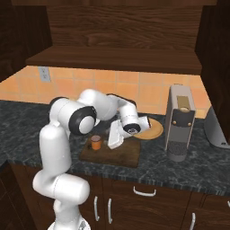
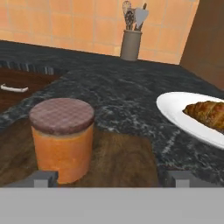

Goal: From the different types of pastries on the counter, select a croissant and place it on the cutting board. Then retrieve a jar of jam from the cabinet and place it alongside the croissant on the cutting board.

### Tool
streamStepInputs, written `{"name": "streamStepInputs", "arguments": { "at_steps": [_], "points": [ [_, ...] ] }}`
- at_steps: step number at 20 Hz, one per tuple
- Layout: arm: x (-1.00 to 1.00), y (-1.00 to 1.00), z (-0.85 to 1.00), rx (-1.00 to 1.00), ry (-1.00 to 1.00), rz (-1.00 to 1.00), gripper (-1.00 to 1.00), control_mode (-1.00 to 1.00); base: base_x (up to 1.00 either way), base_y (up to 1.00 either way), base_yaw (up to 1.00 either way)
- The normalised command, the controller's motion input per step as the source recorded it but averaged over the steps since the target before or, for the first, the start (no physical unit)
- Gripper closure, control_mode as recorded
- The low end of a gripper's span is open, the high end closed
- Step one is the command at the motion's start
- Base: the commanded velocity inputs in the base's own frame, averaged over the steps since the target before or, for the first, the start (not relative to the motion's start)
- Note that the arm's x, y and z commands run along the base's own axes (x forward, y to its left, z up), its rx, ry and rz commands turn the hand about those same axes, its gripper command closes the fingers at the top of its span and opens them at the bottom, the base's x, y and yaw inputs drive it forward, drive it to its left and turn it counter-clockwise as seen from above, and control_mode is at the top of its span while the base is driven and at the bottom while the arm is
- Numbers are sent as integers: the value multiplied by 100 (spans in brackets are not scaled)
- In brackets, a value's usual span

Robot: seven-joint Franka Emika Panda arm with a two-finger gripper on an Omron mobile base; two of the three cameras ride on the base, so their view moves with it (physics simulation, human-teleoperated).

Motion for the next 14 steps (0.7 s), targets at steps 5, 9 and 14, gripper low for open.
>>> {"name": "streamStepInputs", "arguments": {
  "at_steps": [5,9,14],
  "points": [
    [26,-38,20,3,-7,13,-100,-100,0,0,0],
    [0,-5,34,1,-9,14,-100,-100,0,0,0],
    [-7,3,23,-1,-26,12,-100,-100,0,0,0]
  ]
}}
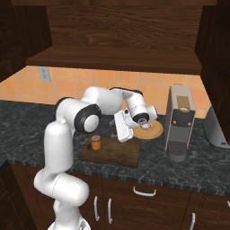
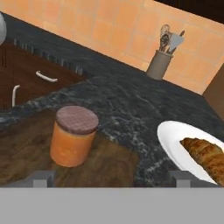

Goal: From the different types of pastries on the counter, select a croissant and place it on the cutting board. Then retrieve a jar of jam from the cabinet and place it alongside the croissant on the cutting board.

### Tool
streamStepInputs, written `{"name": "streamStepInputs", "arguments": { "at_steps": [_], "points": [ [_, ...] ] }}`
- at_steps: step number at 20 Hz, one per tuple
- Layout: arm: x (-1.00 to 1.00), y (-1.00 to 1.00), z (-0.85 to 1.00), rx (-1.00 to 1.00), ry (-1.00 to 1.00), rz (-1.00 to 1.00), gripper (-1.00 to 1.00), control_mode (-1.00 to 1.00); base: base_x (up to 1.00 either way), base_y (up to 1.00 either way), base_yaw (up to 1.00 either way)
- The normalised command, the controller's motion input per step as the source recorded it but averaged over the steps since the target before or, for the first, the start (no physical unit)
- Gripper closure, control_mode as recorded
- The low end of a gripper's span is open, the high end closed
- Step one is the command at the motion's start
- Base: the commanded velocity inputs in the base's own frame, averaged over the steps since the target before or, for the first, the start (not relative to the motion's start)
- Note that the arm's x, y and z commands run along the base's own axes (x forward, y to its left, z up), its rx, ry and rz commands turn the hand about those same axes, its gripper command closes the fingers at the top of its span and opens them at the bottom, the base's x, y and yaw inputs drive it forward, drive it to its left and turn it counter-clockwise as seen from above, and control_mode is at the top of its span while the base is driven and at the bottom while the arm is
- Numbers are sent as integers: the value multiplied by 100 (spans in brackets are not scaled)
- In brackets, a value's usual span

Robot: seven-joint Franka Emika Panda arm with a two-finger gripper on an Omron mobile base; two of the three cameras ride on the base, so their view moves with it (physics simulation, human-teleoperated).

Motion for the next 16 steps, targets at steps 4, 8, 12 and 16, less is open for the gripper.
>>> {"name": "streamStepInputs", "arguments": {
  "at_steps": [4,8,12,16],
  "points": [
    [0,44,11,-3,-23,1,-100,-100,0,0,0],
    [11,90,0,-16,-34,0,-100,-100,0,0,0],
    [36,53,2,-22,-39,2,-100,-100,0,0,0],
    [33,23,4,-23,-41,5,-100,-100,0,0,0]
  ]
}}
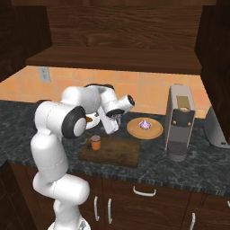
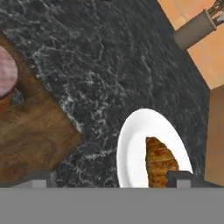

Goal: From the different types of pastries on the counter, select a croissant and place it on the cutting board. Then retrieve a jar of jam from the cabinet and place it alongside the croissant on the cutting board.

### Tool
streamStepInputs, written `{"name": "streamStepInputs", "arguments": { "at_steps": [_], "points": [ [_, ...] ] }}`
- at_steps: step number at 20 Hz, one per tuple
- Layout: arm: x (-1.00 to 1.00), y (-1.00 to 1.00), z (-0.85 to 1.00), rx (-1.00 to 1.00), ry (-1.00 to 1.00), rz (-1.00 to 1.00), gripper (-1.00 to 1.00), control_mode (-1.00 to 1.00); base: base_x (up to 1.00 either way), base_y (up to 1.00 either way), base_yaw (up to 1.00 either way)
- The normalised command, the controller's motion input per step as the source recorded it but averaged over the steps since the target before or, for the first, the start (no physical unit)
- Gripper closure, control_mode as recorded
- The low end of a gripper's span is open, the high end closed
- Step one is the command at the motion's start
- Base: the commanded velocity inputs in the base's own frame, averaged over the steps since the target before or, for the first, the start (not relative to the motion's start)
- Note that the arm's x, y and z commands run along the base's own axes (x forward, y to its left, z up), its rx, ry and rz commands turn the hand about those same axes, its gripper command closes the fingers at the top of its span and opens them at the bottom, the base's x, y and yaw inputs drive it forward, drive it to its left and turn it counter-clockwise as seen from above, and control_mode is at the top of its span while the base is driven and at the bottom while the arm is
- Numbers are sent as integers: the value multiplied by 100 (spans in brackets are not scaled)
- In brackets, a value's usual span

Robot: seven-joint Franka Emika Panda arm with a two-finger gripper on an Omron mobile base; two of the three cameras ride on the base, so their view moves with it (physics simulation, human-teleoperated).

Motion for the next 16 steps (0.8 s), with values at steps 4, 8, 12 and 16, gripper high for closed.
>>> {"name": "streamStepInputs", "arguments": {
  "at_steps": [4,8,12,16],
  "points": [
    [12,12,39,-14,-18,9,-100,-100,0,0,0],
    [17,3,74,-16,1,10,-100,-100,0,0,0],
    [4,12,63,-25,15,10,-100,-100,0,0,0],
    [-5,21,5,-25,20,3,-100,-100,0,0,0]
  ]
}}
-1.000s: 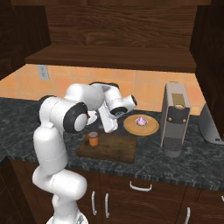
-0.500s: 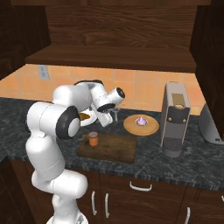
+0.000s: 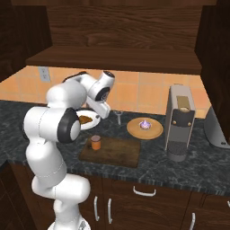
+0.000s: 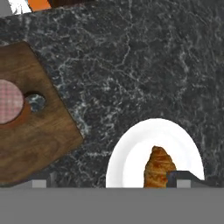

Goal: From the different types of pastries on the counter, select a croissant and place it on the cutting board. Then retrieve a jar of jam from the cabinet and place it alongside the croissant on the cutting board.

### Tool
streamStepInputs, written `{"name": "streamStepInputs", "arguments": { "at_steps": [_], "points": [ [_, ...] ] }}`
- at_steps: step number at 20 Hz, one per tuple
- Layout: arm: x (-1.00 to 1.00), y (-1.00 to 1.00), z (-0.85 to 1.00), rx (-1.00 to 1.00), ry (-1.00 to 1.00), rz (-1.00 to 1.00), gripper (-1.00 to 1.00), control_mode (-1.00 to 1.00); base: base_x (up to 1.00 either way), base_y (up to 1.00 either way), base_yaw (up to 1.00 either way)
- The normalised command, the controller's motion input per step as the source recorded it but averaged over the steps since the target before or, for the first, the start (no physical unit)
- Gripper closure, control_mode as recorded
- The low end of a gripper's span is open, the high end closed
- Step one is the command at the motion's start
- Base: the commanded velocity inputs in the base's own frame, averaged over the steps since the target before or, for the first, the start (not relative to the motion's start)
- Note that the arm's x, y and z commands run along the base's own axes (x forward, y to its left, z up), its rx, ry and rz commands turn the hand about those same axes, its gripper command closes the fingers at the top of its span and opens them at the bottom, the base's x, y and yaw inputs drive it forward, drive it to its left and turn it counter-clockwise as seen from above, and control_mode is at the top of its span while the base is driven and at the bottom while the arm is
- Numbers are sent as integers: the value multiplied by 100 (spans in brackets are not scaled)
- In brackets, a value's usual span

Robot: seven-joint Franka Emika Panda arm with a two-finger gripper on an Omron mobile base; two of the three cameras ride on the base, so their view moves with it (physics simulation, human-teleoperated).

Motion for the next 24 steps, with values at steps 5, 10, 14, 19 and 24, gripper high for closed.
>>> {"name": "streamStepInputs", "arguments": {
  "at_steps": [5,10,14,19,24],
  "points": [
    [-24,18,0,-11,8,0,-100,-100,0,0,0],
    [-29,32,-6,-7,0,-10,-100,-100,0,0,0],
    [-16,47,0,-12,-5,-16,-100,-100,0,0,0],
    [-1,66,0,-8,-7,-21,-100,-100,0,0,0],
    [0,73,-4,-7,-3,-20,-100,-100,0,0,0]
  ]
}}
